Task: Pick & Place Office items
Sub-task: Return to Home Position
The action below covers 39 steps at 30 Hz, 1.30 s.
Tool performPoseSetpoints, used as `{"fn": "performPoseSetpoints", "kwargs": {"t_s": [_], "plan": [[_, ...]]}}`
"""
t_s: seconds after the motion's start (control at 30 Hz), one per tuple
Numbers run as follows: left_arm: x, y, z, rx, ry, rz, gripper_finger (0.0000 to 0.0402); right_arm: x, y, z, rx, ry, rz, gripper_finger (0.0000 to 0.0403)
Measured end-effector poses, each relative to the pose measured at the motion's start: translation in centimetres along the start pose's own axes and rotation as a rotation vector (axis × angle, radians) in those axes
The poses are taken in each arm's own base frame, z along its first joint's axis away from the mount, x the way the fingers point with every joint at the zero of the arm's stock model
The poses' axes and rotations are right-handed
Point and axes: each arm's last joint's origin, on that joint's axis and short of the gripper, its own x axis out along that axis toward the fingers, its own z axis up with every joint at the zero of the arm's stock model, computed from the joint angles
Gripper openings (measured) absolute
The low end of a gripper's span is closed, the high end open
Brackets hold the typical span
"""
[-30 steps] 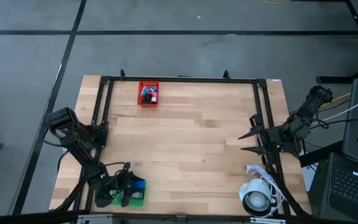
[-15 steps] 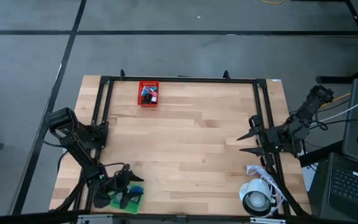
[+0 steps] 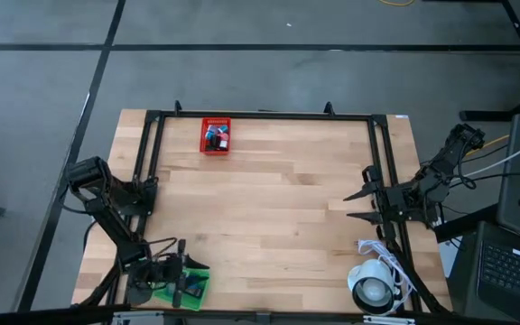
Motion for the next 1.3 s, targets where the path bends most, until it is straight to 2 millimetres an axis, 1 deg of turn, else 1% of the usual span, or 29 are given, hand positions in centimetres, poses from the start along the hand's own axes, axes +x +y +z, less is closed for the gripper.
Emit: {"fn": "performPoseSetpoints", "kwargs": {"t_s": [0.17, 0.27, 0.37, 0.43, 0.47, 0.6, 0.7, 0.8, 0.9, 1.0, 1.1, 1.17, 1.23, 1.3], "plan": [[-0.6, -0.7, 1.3, 0.058, -0.162, 0.091, 0.0110, 0.0, 0.0, 0.0, 0.001, 0.001, -0.013, 0.0183], [-1.4, -1.2, 2.0, 0.077, -0.222, 0.135, 0.0107, 0.0, 0.1, 0.0, 0.038, -0.001, 0.026, 0.0183], [-2.1, -1.4, 1.9, 0.109, -0.238, 0.160, 0.0107, 0.0, 0.3, 0.0, 0.047, 0.000, 0.102, 0.0183], [-2.3, -1.3, 1.6, 0.193, -0.230, 0.172, 0.0107, 0.0, 0.4, -0.1, 0.038, 0.002, 0.140, 0.0183], [-2.4, -1.2, 1.4, 0.189, -0.226, 0.162, 0.0106, 0.0, 0.5, 0.0, 0.039, 0.001, 0.159, 0.0183], [-2.1, -1.3, 1.4, -0.024, -0.238, 0.132, 0.0107, 0.0, 0.5, 0.0, 0.042, 0.000, 0.177, 0.0183], [-2.0, -2.0, 1.9, -0.062, -0.202, 0.034, 0.0107, 0.0, 0.5, 0.0, 0.041, 0.000, 0.171, 0.0183], [-1.7, -3.6, 3.2, -0.009, -0.174, -0.078, 0.0104, 0.0, 0.5, 0.0, -0.001, -0.005, 0.178, 0.0183], [-1.3, -5.2, 5.3, 0.095, -0.194, -0.125, 0.0101, -0.2, 0.4, 0.0, 0.000, -0.004, 0.183, 0.0183], [-0.8, -6.3, 7.8, 0.167, -0.236, -0.134, 0.0100, -1.4, -0.1, 0.2, 0.010, -0.034, 0.209, 0.0183], [-0.1, -7.3, 9.7, 0.273, -0.265, -0.229, 0.0100, -2.9, -0.9, 0.1, 0.019, -0.045, 0.242, 0.0183], [0.3, -7.6, 10.3, 0.330, -0.278, -0.280, 0.0099, -3.5, -1.2, 0.0, 0.008, -0.046, 0.254, 0.0183], [0.9, -7.2, 10.5, 0.303, -0.278, -0.237, 0.0098, -4.0, -1.4, -0.1, -0.009, -0.060, 0.284, 0.0183], [1.7, -6.2, 10.2, 0.288, -0.248, -0.157, 0.0097, -4.5, -1.7, -0.6, -0.020, -0.064, 0.313, 0.0183]]}}
